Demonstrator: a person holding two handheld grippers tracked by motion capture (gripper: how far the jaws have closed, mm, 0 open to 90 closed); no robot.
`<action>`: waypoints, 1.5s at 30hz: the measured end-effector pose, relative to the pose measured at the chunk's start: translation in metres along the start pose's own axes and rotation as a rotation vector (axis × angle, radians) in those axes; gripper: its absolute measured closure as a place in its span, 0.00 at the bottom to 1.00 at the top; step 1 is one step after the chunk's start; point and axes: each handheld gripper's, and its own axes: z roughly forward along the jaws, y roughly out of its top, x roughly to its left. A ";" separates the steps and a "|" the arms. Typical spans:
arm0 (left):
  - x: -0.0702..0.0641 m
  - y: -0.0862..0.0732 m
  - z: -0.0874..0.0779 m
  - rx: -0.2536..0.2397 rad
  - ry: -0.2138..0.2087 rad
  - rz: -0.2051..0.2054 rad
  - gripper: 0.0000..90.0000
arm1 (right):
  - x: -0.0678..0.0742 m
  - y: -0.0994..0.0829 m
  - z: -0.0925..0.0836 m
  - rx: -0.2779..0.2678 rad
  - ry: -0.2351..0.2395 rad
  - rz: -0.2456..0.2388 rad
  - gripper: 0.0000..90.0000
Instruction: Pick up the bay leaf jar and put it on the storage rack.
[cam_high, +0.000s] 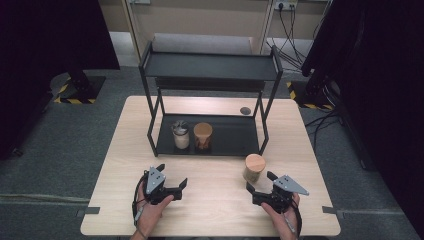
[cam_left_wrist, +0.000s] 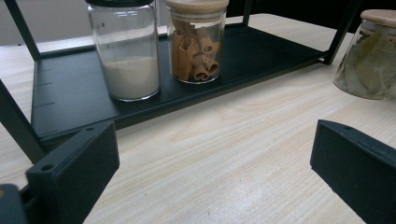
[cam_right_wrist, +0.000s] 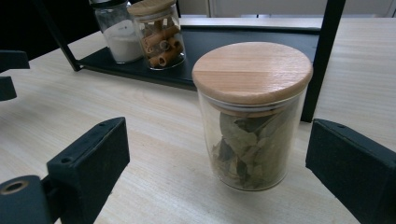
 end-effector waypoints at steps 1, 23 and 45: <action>0.000 0.000 0.000 0.000 0.000 0.000 0.01 | 0.000 0.000 0.000 0.000 -0.001 -0.001 0.07; 0.000 0.000 0.000 0.002 0.003 -0.003 0.01 | -0.004 0.012 0.011 -0.005 -0.016 -0.023 0.07; 0.000 0.000 0.000 0.001 0.002 -0.004 0.01 | -0.006 0.019 0.027 0.007 -0.037 -0.041 0.08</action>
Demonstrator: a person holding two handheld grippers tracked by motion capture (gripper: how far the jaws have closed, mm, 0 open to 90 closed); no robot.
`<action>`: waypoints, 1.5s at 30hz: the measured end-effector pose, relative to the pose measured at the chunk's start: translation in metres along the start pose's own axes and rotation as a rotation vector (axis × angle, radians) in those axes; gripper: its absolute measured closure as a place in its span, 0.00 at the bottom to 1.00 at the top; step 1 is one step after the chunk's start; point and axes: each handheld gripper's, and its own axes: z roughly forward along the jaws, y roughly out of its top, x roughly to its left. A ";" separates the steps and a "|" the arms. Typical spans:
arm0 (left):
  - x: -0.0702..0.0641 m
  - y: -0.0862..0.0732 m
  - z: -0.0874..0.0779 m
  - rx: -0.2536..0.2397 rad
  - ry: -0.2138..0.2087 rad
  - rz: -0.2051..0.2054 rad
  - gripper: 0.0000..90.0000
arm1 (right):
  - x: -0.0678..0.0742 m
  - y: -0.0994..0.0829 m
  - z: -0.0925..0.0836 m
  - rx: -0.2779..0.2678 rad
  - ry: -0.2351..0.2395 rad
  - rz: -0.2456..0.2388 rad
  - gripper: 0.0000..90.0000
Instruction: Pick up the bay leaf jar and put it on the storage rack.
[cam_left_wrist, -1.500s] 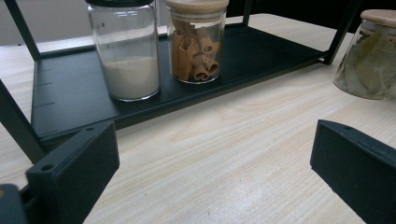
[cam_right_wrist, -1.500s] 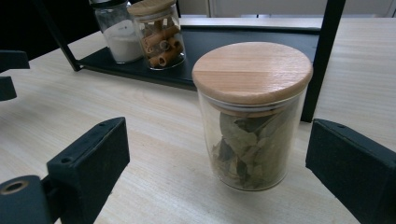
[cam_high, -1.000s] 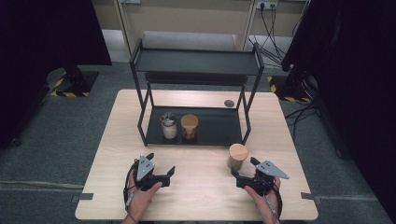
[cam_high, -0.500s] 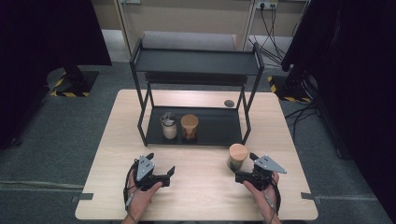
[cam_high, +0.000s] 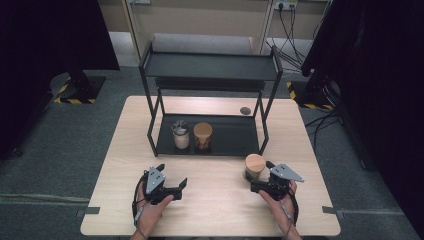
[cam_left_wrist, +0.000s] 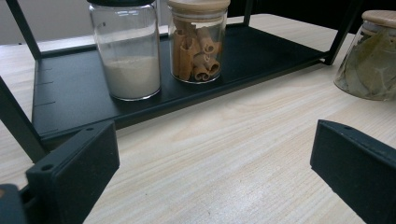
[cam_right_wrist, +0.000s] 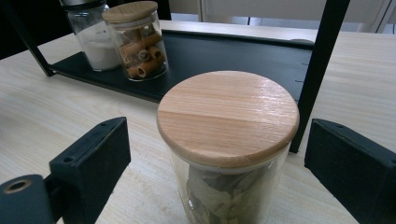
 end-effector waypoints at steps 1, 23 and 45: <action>0.000 0.000 0.000 0.000 0.000 0.000 0.01 | 0.000 0.000 0.001 0.001 -0.001 0.000 0.08; 0.000 0.000 0.000 0.000 0.000 0.000 0.01 | -0.001 0.003 0.018 0.031 -0.011 -0.020 0.15; 0.000 0.001 0.000 0.003 0.001 0.001 0.01 | -0.003 0.003 0.023 0.035 -0.007 -0.049 0.28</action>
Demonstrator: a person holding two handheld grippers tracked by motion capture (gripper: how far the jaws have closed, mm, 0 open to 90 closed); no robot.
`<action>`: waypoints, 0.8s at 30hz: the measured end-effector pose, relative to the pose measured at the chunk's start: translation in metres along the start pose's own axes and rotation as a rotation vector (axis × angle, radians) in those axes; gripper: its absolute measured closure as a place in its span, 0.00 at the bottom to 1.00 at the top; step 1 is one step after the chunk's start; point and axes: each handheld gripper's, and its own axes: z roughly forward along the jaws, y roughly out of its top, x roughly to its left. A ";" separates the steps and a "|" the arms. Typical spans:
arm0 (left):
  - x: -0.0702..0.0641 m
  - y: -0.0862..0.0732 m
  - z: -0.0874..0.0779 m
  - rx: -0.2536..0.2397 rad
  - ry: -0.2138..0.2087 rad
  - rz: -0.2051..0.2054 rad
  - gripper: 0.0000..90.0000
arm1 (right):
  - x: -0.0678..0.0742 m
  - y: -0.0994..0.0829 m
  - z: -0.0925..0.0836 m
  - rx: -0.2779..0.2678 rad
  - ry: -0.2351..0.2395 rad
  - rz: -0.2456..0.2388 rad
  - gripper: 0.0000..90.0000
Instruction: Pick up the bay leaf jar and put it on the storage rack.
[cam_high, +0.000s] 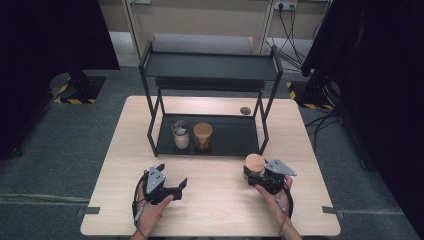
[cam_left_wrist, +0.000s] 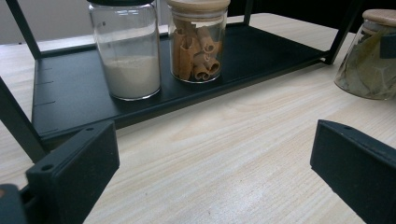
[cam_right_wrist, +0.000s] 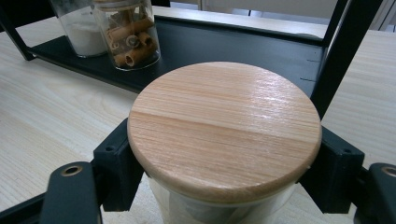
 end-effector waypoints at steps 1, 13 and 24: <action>0.000 0.000 0.000 0.000 0.000 0.000 0.01 | 0.000 0.000 0.000 0.000 -0.001 -0.001 0.28; 0.000 0.000 0.000 -0.001 -0.001 -0.001 0.01 | 0.002 0.002 -0.007 -0.027 -0.002 0.001 0.29; 0.000 0.000 0.000 0.000 -0.001 0.000 0.01 | 0.003 0.005 -0.008 -0.026 0.019 -0.006 0.29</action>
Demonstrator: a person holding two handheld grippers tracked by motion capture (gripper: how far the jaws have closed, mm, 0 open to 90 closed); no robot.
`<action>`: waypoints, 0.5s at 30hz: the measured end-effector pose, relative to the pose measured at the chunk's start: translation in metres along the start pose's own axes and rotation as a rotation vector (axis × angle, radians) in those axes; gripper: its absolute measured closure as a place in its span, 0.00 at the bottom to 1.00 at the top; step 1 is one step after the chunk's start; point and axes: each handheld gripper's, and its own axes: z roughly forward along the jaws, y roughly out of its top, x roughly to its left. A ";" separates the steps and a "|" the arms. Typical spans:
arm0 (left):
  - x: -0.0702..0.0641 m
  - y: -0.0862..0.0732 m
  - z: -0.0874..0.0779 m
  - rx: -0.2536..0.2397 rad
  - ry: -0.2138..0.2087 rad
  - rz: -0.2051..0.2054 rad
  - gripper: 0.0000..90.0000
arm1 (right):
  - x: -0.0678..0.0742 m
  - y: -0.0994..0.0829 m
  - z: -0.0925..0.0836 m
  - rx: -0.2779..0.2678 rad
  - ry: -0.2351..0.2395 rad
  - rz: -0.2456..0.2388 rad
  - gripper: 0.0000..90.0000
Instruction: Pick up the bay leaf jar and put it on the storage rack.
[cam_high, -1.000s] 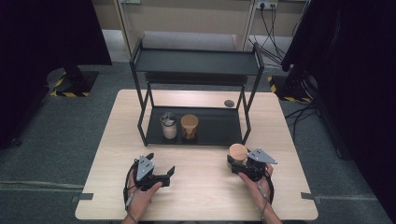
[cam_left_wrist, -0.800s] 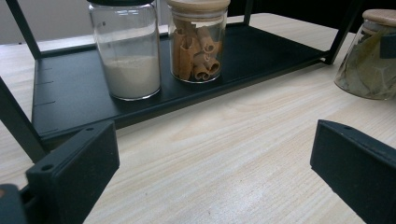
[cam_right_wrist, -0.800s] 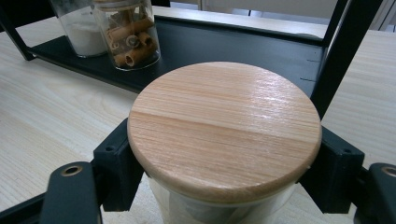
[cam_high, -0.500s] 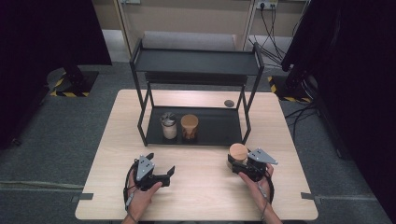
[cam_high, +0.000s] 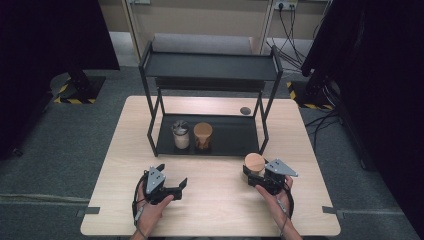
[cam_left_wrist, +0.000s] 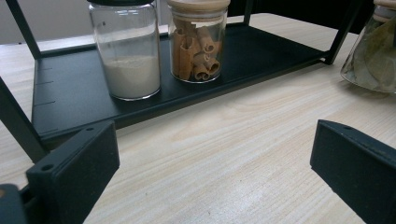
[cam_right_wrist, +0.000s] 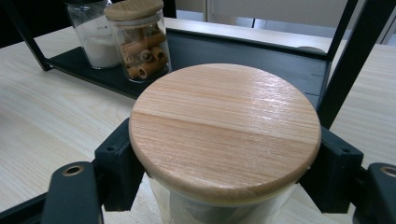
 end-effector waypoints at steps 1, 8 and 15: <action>0.000 0.000 0.000 0.001 0.000 0.000 0.01 | 0.000 0.000 0.000 0.001 0.001 0.000 0.29; 0.000 0.000 0.000 0.000 0.000 -0.001 0.01 | 0.001 0.004 0.002 0.004 0.013 -0.011 0.29; 0.000 0.000 0.000 -0.001 0.000 -0.002 0.01 | 0.002 0.008 0.004 0.000 0.022 -0.017 0.29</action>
